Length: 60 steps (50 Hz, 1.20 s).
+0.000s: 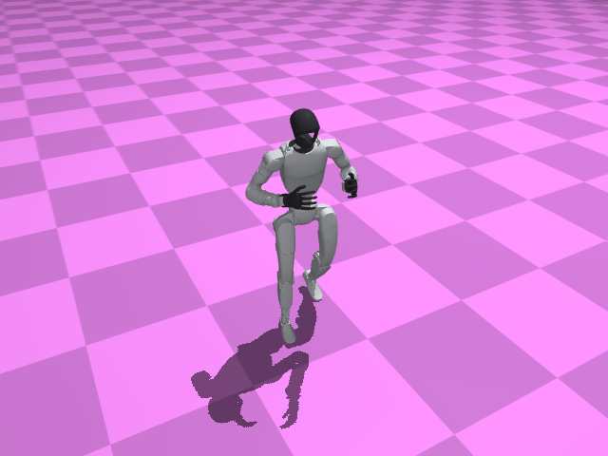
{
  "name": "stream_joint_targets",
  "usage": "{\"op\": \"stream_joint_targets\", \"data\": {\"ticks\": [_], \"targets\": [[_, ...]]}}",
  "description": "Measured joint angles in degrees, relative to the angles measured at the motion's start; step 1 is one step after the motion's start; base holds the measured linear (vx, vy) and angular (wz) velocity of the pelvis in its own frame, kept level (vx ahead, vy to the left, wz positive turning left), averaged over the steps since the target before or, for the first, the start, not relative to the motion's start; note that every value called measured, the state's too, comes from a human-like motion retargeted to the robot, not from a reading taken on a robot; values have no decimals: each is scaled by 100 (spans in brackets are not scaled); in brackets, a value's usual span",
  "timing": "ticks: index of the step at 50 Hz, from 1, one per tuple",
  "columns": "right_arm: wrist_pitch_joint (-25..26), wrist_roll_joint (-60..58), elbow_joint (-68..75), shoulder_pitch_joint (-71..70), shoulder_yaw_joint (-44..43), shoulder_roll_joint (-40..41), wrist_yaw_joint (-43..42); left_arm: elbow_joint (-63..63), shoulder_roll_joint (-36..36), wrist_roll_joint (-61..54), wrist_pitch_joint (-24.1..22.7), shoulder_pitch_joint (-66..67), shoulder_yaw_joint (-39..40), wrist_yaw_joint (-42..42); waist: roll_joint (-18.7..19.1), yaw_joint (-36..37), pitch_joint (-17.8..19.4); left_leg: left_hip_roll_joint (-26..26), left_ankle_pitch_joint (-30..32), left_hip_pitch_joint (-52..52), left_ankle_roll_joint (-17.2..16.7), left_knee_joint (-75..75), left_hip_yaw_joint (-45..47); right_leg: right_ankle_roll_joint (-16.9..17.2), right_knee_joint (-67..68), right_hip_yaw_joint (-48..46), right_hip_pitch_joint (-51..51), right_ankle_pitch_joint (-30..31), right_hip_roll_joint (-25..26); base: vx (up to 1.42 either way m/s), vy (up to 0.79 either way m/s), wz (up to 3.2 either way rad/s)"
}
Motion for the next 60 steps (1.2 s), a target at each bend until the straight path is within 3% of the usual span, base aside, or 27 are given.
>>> {"op": "stream_joint_targets", "data": {"ticks": [2,5,7,10,13,15,17,20,23,25,27,30,33,35,41,43,45,47,48,50,51,53,55,60], "targets": [[66,-101,235,-226,-2,-96,-70,111,-36,72,142,107,23,0,148,111,156,134,-200,-546,157,1546,110,-324,584,69,52,-542,69,78,-10,-76],[364,397,792,-781,111,-129,180,371,-178,61,447,443,263,256,594,310,646,500,-907,-1324,334,3584,101,-1151,2176,130,-80,-1811,352,77,-5,-84],[435,257,1204,-1311,190,-17,73,476,-362,-141,421,824,372,311,668,508,885,626,-1288,-1803,318,4199,150,-1237,2984,174,-108,-2375,384,82,-4,-53],[396,-23,1145,-1784,124,281,-134,304,-501,-373,238,1631,611,284,560,945,890,754,-1583,-2366,249,3945,419,-890,3168,182,209,-2654,293,91,-4,-14],[363,87,600,-1846,48,572,-124,27,-336,-815,85,2276,907,86,212,1615,537,790,-1377,-2499,216,2092,1075,-542,2442,87,704,-2178,87,101,-3,11],[358,72,354,-1763,142,686,-80,-34,-173,-1013,49,2453,1051,-26,-57,2009,325,610,-666,-2186,89,15,1526,-394,1922,23,1068,-1615,-48,106,2,26],[292,71,228,-1568,316,707,32,-54,-36,-978,55,2467,1146,-137,-45,2293,237,431,200,-1637,-265,-2139,1342,-386,1549,6,1553,-933,93,110,7,27],[208,1,126,-1167,527,598,190,-24,77,-616,163,2221,1105,-245,234,2444,281,418,594,-1174,-604,-3381,176,-694,1712,25,2122,-140,428,108,10,55],[283,-155,342,-1061,677,532,100,336,161,-215,378,1336,727,-58,246,2409,449,296,781,-1213,-291,-2796,-344,-1278,3707,-34,1478,-461,318,92,3,79],[290,-251,631,-1172,731,563,153,843,174,257,375,553,266,-36,-53,2242,491,1,-200,-2324,-81,-495,-298,-1311,5533,-224,485,-1055,-248,80,-4,103],[299,-378,937,-1334,761,736,-75,1277,169,459,452,-331,-79,137,-52,2094,750,24,-1019,-2855,-15,1121,-293,-1540,6574,-326,-123,-1623,-503,79,-7,61],[217,-464,961,-1580,658,810,-107,1537,188,770,409,-1473,-343,333,79,1811,1031,134,-1799,-2898,109,2305,-196,-1701,7350,-429,-907,-2144,-892,82,-6,2],[240,2,446,-1426,439,732,98,1228,191,802,507,-2170,-354,440,318,1436,1091,123,-2199,-2226,362,2178,-51,-1666,6988,-472,-1457,-2336,-1220,85,-3,-27],[273,243,116,-1270,329,601,318,1016,224,798,501,-2453,-391,489,523,1160,1094,93,-2192,-1667,412,1866,83,-1417,6414,-525,-1708,-2214,-1459,89,-2,-33],[335,554,-226,-997,591,99,665,541,264,312,207,-1630,-445,388,1422,399,764,33,-1222,177,-69,141,409,-211,2818,-514,-1635,-1008,-1500,101,-4,-61],[365,467,-161,-1152,825,-52,647,385,245,229,149,-945,-329,287,1702,76,779,10,-819,757,-156,-233,543,35,1764,-373,-1385,-655,-1379,108,-11,-74],[402,355,-33,-1476,1114,-127,583,230,188,255,171,-271,-154,180,1926,-291,914,17,-508,940,-18,78,747,55,1170,-196,-1160,-236,-1307,103,-14,-47],[226,487,53,-1811,1272,-106,440,102,222,604,154,442,5,-19,2086,-662,904,322,-582,264,-52,1749,1005,-67,2014,31,-1547,-166,-1377,94,-14,-21],[318,445,114,-2050,1393,-115,454,78,181,550,224,606,91,-10,2235,-746,1109,375,-679,125,298,2223,1081,-426,2100,208,-1526,-128,-1275,82,-11,-64],[362,438,199,-2396,1552,-58,416,60,193,452,315,1074,220,-14,2487,-833,1307,541,-1094,-520,564,3508,1156,-949,3222,482,-2013,-766,-1158,77,-8,-84],[351,402,262,-2580,1645,-14,423,93,161,396,306,1307,250,-25,2570,-815,1322,535,-1322,-942,574,4020,1167,-1035,3754,597,-2310,-1103,-1128,75,-3,-84],[419,284,386,-2937,1809,24,342,156,7,235,373,1716,272,10,2713,-709,1332,495,-1664,-1797,597,4774,1273,-1156,4524,833,-2814,-1586,-1058,71,3,-97],[397,57,479,-3259,1901,81,194,219,-100,214,311,2057,255,88,2728,-468,1332,629,-1797,-2658,331,5303,1597,-1018,5283,1116,-3364,-1842,-987,68,8,-118],[368,-84,502,-3583,1970,383,165,244,-189,84,147,2695,459,10,2603,-85,1332,839,-1877,-4095,112,4322,2167,-1098,5101,1482,-3442,-1989,-962,63,22,-69]]}}
